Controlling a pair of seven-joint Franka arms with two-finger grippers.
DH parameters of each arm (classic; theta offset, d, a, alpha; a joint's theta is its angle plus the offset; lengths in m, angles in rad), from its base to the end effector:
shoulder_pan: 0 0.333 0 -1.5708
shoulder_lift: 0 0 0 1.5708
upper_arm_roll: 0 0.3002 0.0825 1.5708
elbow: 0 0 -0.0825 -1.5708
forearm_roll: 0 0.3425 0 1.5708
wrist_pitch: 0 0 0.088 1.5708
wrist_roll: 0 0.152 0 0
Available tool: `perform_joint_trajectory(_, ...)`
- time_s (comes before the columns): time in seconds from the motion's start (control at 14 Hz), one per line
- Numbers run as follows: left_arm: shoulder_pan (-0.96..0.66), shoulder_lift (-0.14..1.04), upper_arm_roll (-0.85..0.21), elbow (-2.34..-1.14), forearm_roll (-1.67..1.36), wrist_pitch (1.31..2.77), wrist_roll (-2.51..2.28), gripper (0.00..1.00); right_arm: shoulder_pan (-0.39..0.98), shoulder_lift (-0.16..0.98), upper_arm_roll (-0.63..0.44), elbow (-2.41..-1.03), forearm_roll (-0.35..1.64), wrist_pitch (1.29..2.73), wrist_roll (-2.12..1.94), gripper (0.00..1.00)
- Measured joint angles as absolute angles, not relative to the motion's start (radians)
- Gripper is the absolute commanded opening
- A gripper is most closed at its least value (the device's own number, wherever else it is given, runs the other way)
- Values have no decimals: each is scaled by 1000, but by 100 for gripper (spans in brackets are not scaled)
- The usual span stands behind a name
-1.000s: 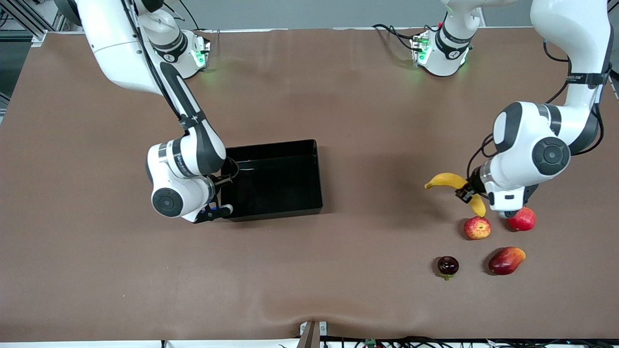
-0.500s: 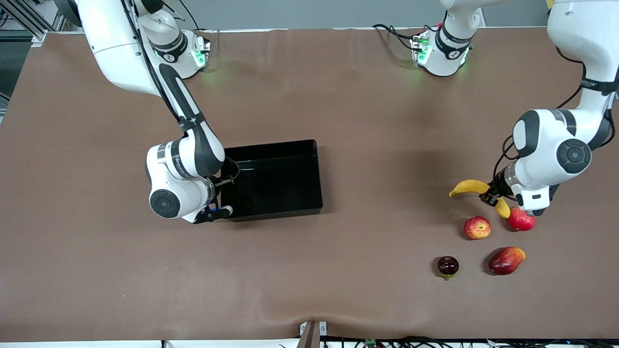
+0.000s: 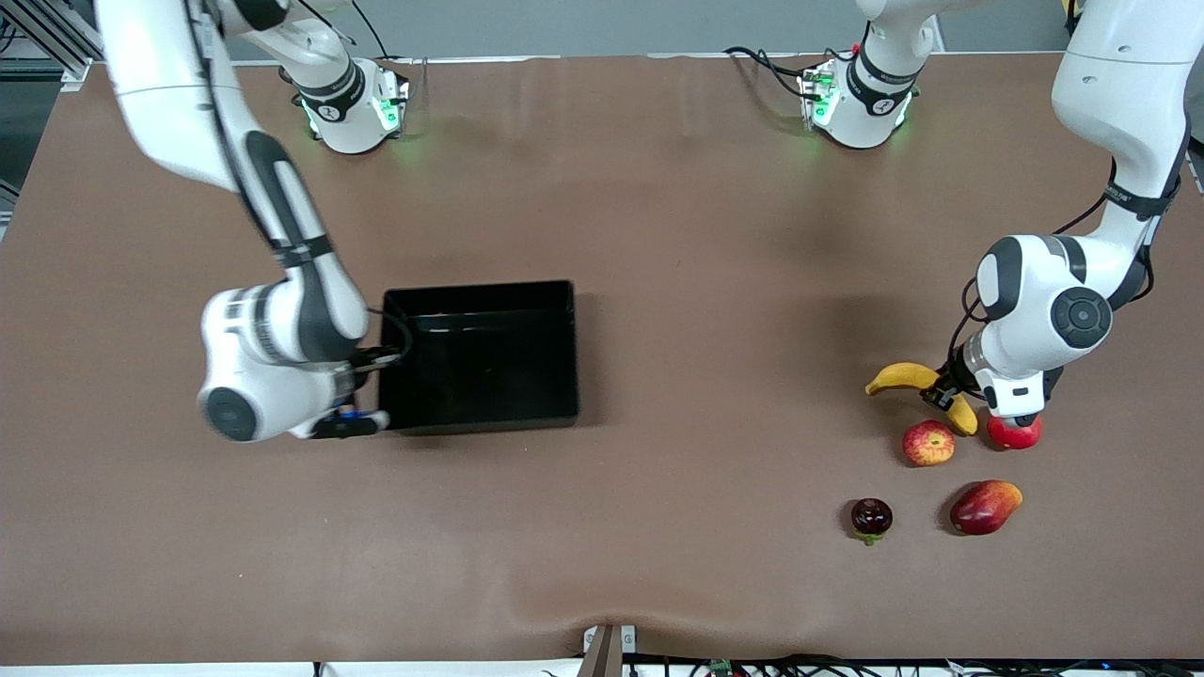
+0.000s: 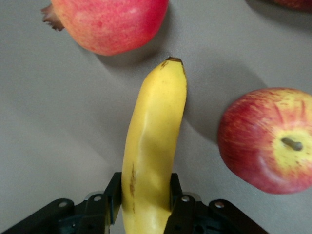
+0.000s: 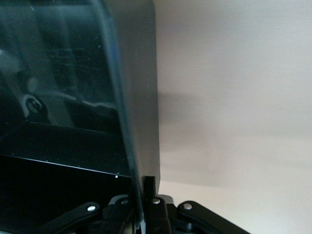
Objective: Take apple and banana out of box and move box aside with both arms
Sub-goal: 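Place the banana by the apple while the right gripper drags the box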
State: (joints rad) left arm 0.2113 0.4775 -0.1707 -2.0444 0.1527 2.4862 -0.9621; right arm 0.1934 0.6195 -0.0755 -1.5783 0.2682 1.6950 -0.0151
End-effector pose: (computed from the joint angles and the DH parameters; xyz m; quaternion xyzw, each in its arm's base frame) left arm 0.5605 0.0248 0.1795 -0.9008 -0.4340 0.0083 0.0114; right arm 0.5649 0.1075 0.2231 -0.9639 -0.0165 0.2504 0.0889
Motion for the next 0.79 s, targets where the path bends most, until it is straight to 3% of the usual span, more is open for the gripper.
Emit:
perform_joint_trajectory(0.5,212,455,-189,-2024,164,2475,-962,100,-30,591,-79,-1583,266,1683,-115,2)
perform_joint_trajectory(0.79,206,413,-251,-1872,164,2199,-967,100,-96,591,-78,-1587,228,1682,-209,2)
